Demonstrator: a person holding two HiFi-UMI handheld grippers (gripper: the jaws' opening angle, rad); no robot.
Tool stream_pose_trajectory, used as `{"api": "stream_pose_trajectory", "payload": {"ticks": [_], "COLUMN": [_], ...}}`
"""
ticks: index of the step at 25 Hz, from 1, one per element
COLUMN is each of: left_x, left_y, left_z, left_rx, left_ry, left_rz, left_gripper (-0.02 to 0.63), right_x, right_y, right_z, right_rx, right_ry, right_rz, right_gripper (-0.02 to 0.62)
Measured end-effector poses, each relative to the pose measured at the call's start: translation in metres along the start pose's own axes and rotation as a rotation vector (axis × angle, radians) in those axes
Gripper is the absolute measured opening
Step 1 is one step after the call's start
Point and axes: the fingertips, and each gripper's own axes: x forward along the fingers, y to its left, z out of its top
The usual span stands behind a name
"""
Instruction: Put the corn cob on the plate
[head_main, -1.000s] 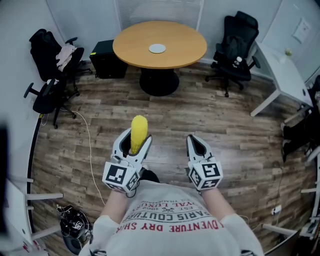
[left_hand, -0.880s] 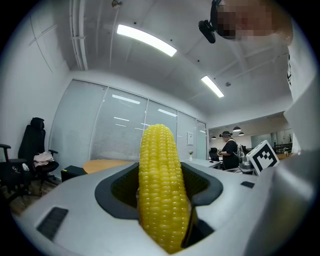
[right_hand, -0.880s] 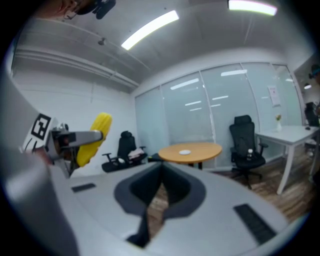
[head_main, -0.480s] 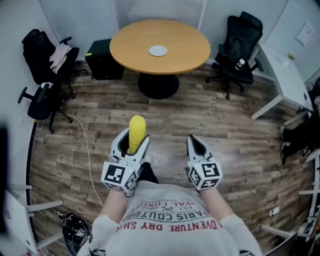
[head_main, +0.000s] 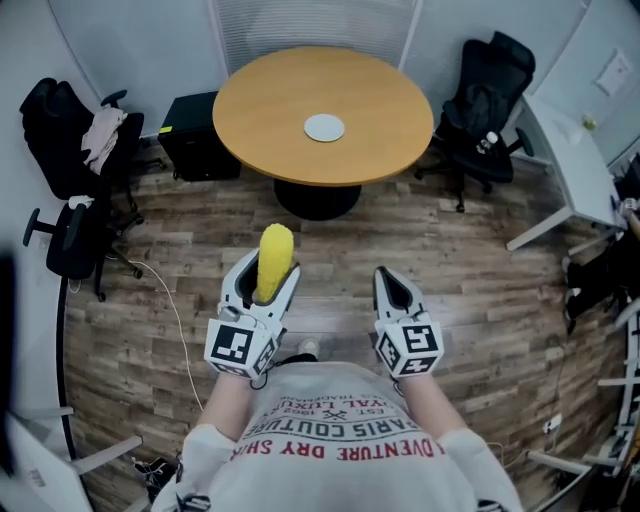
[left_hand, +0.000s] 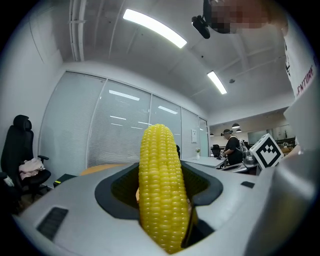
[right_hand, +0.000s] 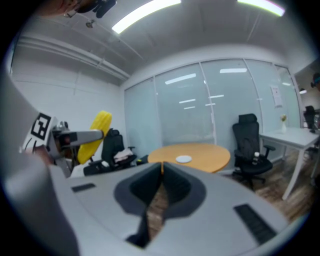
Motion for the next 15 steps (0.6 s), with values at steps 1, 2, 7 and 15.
{"api": "stream_pose_trajectory", "payload": {"ticks": [1,2,7,15], "left_x": [0.008,0.016,0.045,0.089], "left_y": [0.012,0.024,0.066,0.102], "left_z": [0.0,-0.001,-0.009,-0.026], "left_rx": [-0.003,-0.007,-0.021,-0.041], "left_ry": [0.004,0.009,0.034,0.063], "left_rz": [-0.003,-0.006,0.004,0.054], "left_gripper": [0.279,0.279,0.279,0.279], "right_x": [0.013,0.026,0.075,0.143], "right_y": [0.0,0.0,0.002,-0.023], "right_z": [0.001,0.003,0.01,0.012], "right_rx": [0.005,0.009,0.012,0.038], "right_ry": [0.006,0.013,0.043,0.085], "right_rz": [-0.005,-0.008,0.003,0.061], "right_gripper": [0.029,0.029,0.029,0.029]}}
